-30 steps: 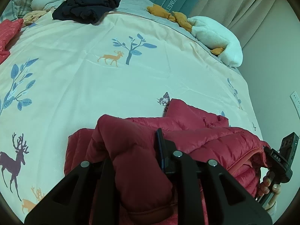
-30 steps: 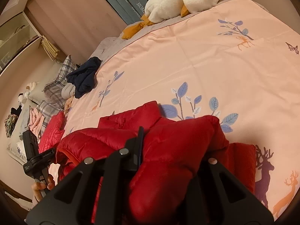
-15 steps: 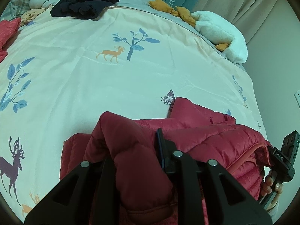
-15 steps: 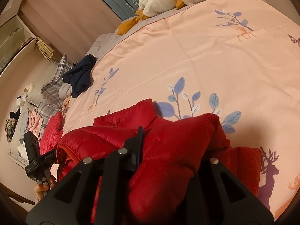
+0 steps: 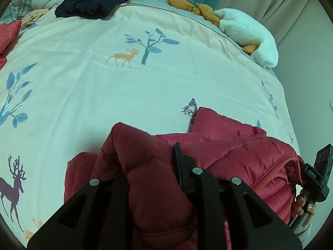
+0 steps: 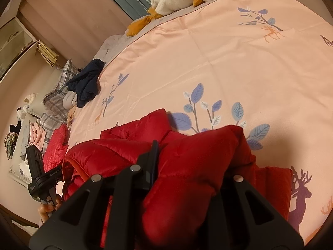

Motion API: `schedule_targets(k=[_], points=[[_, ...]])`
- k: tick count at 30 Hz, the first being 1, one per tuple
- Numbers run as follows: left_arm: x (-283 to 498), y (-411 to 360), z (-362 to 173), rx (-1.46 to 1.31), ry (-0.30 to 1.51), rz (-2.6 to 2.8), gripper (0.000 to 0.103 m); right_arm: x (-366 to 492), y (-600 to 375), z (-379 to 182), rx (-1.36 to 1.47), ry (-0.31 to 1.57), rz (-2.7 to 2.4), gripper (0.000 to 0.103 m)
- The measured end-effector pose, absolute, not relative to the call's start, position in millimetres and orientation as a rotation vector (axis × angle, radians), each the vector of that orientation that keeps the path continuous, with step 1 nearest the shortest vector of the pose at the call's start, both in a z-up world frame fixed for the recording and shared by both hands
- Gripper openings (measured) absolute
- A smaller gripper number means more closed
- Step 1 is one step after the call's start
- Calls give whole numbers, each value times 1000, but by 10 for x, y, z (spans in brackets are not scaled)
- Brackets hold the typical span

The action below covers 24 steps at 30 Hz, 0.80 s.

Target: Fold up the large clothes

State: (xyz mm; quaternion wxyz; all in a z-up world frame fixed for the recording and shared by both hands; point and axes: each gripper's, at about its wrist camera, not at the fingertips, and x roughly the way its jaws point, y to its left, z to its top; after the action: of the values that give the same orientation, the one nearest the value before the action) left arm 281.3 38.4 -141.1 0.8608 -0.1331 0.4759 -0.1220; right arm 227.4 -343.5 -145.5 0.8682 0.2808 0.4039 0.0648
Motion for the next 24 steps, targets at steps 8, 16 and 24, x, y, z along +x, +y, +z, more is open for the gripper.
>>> schedule_targets(k=[8, 16, 24], points=[[2861, 382, -1441, -285, 1011, -249, 18, 2345, -3435, -1467, 586, 858, 133, 18], [2879, 390, -1460, -291, 1017, -241, 18, 2417, -3450, -1488, 600, 870, 138, 18], [2948, 385, -1490, -293, 1040, -235, 19, 2493, -3484, -1542, 627, 881, 137, 18]])
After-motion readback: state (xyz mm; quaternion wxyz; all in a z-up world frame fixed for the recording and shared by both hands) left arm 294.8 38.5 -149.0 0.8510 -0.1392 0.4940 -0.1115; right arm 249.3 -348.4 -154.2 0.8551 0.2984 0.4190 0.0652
